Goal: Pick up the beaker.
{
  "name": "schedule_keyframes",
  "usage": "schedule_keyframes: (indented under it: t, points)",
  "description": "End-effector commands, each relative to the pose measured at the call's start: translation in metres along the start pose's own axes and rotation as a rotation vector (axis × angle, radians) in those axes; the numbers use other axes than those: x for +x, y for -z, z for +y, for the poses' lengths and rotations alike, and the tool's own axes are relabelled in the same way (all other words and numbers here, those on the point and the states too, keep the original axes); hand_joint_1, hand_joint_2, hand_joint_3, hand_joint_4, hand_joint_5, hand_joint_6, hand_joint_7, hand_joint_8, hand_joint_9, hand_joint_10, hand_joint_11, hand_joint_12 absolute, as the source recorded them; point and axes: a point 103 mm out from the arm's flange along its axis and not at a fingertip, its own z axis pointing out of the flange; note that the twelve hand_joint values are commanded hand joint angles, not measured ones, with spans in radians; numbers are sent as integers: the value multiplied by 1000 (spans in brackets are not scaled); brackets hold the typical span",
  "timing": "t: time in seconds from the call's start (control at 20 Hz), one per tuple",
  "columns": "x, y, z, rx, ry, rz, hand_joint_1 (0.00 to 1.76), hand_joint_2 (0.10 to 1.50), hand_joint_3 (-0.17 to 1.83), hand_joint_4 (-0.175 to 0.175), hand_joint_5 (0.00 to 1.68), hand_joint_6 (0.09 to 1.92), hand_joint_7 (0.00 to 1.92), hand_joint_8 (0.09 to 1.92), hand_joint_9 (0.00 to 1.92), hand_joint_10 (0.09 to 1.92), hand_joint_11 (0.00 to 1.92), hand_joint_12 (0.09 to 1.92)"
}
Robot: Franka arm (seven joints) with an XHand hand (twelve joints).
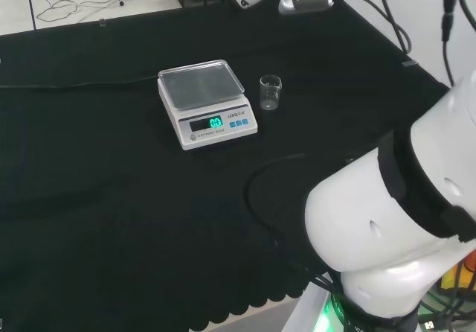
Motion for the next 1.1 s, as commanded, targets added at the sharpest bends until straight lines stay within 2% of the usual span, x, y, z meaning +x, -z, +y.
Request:
schedule_keyframes:
  t: [0.05,0.15,0.35,0.5,1.1]
  points:
    - [-17,-31,50,-17,-5,-29,599,976,126,-12,422,87,192,588,250,778,0,1221]
    - [-23,-43,60,-15,-14,-51,604,975,127,-12,426,87,194,588,251,777,0,1221]
    - [-38,-66,84,40,-30,-75,609,973,131,-14,432,87,197,587,253,775,0,1221]
    - [-45,-79,94,35,-27,-98,612,972,133,-15,437,87,199,587,255,775,0,1221]
    - [-66,-120,131,120,-9,-73,624,969,143,-18,450,87,209,588,261,773,0,1225]
